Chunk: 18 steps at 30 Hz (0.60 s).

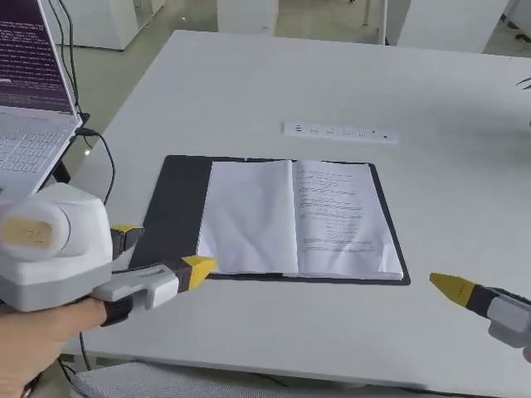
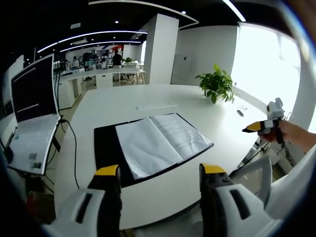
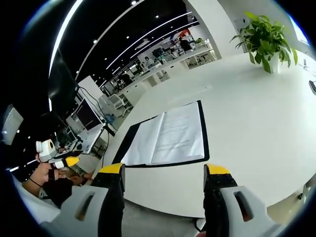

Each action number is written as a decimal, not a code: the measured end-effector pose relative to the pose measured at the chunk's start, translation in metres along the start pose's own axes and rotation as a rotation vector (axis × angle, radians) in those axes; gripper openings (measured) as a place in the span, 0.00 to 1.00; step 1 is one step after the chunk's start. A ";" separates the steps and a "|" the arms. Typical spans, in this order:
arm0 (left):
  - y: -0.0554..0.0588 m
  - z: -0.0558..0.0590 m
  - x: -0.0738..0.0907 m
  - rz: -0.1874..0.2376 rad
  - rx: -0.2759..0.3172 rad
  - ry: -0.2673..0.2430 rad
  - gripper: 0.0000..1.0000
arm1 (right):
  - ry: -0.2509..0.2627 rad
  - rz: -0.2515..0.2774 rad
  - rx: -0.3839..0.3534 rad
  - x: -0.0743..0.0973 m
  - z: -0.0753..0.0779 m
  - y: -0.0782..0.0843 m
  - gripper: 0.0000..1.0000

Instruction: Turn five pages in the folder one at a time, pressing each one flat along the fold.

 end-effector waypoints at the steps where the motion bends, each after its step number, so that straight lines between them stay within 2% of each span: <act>1: 0.000 0.000 -0.002 -0.003 -0.003 0.001 0.63 | -0.003 -0.008 0.002 -0.001 0.001 0.000 0.64; 7: 0.002 -0.001 -0.013 -0.026 -0.005 -0.002 0.63 | -0.017 -0.009 -0.017 -0.007 0.006 -0.004 0.64; 18: 0.003 0.000 -0.043 -0.056 -0.021 0.019 0.62 | -0.019 -0.051 0.012 -0.028 0.008 -0.005 0.63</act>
Point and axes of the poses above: the centre of the closed fingertips' face, and the gripper's own axes: x roughly backward along the fingers, z roughly to its right, y roughly out of its underside, the point moved 8 cm from there along x, roughly backward along the fingers, and after that the axes turned 14 degrees about -z, right-handed, at the moved point
